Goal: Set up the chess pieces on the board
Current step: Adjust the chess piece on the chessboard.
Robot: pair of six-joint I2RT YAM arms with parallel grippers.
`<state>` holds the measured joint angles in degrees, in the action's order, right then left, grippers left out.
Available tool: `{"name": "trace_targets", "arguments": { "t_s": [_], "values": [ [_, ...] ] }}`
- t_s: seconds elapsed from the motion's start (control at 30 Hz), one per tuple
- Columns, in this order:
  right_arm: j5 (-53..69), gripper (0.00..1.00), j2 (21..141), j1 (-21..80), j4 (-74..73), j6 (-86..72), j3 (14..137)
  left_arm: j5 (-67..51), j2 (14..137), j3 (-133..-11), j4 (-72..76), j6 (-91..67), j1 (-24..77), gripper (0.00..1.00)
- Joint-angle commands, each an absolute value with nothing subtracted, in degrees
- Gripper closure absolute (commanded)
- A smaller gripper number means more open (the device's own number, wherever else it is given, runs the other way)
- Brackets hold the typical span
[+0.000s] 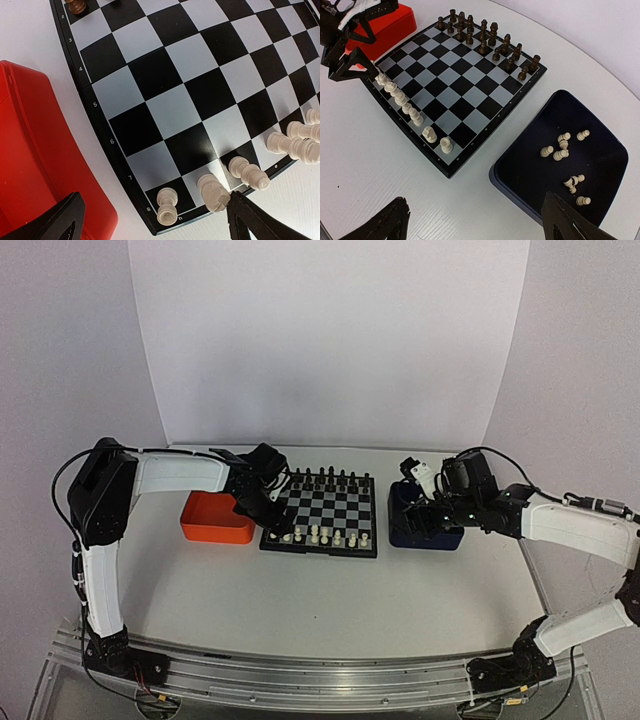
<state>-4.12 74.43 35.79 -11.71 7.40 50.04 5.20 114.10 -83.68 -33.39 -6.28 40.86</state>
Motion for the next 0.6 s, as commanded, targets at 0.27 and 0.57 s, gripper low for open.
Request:
{"name": "trace_targets", "arguments": {
  "t_s": [0.27, 0.57],
  "values": [
    [-4.6, 0.11, 72.7, 36.0, -11.9, 7.5, 49.5, 7.0, 115.1, -86.8, -32.0, -9.2, 40.1, 0.0],
    [-4.8, 0.11, 72.6, 36.0, -11.9, 7.6, 49.5, 6.4, 114.9, -86.2, -32.1, -9.4, 40.0, 0.0]
  ]
}}
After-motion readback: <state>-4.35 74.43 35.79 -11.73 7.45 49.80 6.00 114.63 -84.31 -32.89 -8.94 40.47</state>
